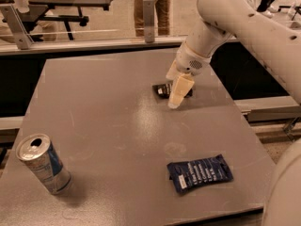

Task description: Move rxbar chocolate near redbull can

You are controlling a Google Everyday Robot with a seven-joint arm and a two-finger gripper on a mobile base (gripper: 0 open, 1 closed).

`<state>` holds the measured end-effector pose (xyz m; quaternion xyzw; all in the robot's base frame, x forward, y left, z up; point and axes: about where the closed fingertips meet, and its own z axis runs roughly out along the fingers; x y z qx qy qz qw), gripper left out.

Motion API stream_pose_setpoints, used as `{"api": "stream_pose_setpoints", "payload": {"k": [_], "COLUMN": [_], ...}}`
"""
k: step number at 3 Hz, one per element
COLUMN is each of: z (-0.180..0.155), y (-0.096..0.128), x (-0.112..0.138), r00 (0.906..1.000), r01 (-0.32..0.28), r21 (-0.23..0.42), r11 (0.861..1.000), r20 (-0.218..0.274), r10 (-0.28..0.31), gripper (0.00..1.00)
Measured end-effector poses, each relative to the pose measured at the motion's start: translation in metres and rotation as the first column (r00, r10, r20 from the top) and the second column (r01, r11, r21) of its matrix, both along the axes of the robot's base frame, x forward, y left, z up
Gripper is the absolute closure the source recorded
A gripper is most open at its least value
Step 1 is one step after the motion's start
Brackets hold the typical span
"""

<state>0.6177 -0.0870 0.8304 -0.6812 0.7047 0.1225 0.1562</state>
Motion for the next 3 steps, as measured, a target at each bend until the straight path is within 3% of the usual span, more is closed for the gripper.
{"api": "stream_pose_setpoints", "payload": {"k": [1,2,3], "z": [-0.002,0.004,0.007], "y": [-0.001,0.002,0.009], "x": [0.004,0.001,-0.009], "r00": [1.0000,0.9998,0.9993], "r01": [-0.005,-0.015,-0.029], "r21": [-0.004,0.014,0.030], "r11": [1.000,1.000,0.999], "r20": [-0.007,-0.015,-0.025], "r10": [0.005,0.016,0.030], "gripper": [0.48,0.78,0.99]}}
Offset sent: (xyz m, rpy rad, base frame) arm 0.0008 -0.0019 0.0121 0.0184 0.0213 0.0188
